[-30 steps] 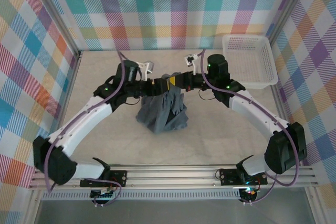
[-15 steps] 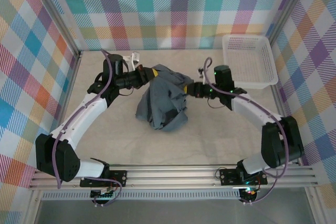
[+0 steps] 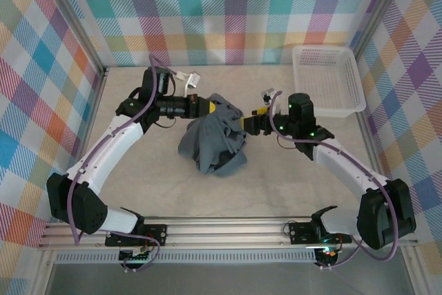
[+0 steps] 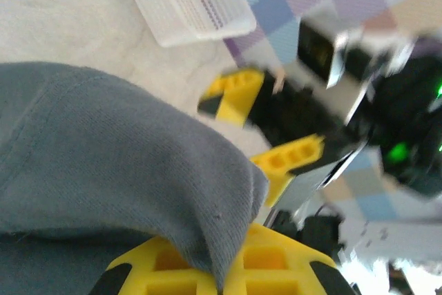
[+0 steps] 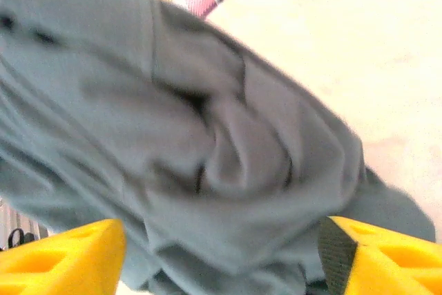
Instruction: Fold the inside-out t-shirt
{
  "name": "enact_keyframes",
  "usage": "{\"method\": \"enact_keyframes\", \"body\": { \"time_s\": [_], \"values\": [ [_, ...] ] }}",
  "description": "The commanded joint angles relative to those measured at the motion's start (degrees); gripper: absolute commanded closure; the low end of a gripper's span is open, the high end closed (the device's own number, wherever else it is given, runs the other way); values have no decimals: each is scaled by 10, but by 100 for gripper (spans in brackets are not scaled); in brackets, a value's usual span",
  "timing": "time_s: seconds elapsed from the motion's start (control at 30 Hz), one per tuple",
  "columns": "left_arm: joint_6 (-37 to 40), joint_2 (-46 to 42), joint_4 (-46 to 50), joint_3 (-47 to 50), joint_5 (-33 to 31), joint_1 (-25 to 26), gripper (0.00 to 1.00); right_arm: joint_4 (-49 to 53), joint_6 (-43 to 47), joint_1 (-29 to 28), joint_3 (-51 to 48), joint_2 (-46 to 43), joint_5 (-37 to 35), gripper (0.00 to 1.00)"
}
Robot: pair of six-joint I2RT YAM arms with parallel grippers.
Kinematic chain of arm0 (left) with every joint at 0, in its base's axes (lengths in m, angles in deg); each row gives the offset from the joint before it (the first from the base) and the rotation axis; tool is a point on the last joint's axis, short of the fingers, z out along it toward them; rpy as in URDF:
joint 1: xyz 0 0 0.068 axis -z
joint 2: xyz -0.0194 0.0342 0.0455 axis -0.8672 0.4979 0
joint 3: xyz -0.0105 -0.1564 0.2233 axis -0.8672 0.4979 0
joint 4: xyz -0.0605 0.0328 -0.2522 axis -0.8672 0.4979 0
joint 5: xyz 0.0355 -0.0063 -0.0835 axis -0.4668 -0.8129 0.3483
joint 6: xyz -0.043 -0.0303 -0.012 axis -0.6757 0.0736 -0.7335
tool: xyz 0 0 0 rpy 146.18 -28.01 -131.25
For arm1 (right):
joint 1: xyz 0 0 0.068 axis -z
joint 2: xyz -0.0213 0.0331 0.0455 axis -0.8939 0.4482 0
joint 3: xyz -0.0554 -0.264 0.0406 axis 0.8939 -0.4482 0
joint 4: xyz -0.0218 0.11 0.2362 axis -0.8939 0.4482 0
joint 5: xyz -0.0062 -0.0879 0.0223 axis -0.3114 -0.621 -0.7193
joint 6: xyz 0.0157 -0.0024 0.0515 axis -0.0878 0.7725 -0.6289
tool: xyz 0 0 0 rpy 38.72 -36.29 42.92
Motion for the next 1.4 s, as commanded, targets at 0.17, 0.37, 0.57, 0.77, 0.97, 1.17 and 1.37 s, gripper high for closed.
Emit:
{"method": "enact_keyframes", "body": {
  "time_s": [0.17,0.37,0.57,0.77,0.97,1.17,1.37],
  "values": [
    [278,-21,209,-11,-10,14,100,149,177,-26,137,134,167,9],
    [264,-61,159,23,-34,14,100,52,46,-118,116,212,157,25],
    [284,-74,185,28,-128,13,100,-48,-32,-121,56,148,14,100],
    [214,-45,180,43,-327,-7,100,-93,-55,-117,16,36,4,100],
    [185,-43,138,70,-237,-12,53,-130,-79,-115,-17,-17,-1,100],
    [250,-141,59,87,-92,-6,34,-73,-42,-114,11,0,39,100],
    [285,-97,68,32,6,7,33,-28,-15,-114,48,19,117,100]
  ]
}}
